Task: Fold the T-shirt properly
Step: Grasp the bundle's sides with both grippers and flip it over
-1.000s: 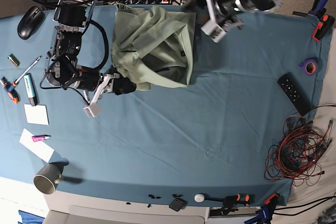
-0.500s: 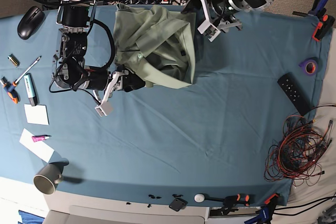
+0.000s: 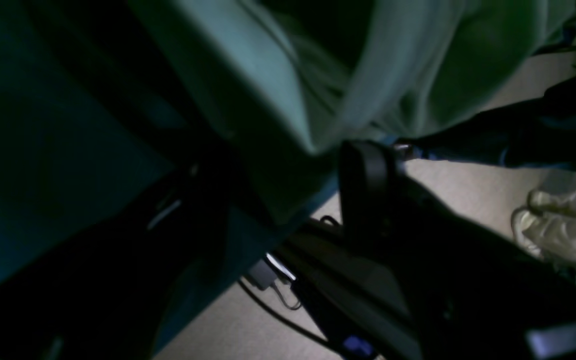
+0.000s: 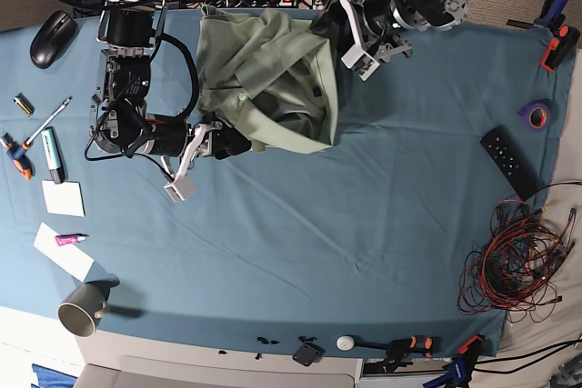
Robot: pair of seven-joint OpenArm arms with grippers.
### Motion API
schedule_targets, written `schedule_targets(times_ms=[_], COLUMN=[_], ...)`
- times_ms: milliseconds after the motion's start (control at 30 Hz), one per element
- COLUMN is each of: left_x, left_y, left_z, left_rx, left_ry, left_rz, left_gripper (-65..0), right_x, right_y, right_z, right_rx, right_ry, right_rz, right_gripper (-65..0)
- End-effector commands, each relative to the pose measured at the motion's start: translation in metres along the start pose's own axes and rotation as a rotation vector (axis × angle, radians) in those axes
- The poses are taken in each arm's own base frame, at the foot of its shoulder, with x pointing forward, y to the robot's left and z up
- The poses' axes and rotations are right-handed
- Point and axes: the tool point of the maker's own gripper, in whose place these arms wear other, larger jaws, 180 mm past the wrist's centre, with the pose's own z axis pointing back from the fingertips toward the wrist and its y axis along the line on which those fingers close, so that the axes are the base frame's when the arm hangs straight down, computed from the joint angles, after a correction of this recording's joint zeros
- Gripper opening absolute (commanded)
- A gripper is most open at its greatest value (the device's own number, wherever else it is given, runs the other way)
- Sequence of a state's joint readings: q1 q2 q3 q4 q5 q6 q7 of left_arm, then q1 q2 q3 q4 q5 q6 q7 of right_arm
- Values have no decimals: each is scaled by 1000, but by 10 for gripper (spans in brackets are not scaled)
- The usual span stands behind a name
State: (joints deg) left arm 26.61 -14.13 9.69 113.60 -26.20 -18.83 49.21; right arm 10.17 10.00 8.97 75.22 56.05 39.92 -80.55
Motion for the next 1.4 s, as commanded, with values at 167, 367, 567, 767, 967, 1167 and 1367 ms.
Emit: schedule_targets(times_ms=[167,367,567,767,967,1167,1367], left_x=[2,9,33,37,55,84,115], left_y=[-4,0,16,40,81,108,127], left_z=[1,1,0,-5,-2,4,0], left_rx=[-17,-11,36,86,168,219,229], left_ry=[-2,-15,-57,-55,-84,-132,-181], left_rz=[1,-11,-35,-10,5,-13,-18], left_gripper=[-643,-650,-650,-650,-650,-650,-650], right_x=[17,17,16,7,-11,-57,-98], right_y=[1,2,4,11,25,25,37], right_z=[5,6,5,8,20,29,25], right_rx=[0,1,15,19,-40,-140,-129], right_ry=[-38,-40,-47,-49,-25,81,136], right_rz=[28,28,21,32,122,147,71], right_gripper=[-650,-650,-650,-650,-650,-650,-650])
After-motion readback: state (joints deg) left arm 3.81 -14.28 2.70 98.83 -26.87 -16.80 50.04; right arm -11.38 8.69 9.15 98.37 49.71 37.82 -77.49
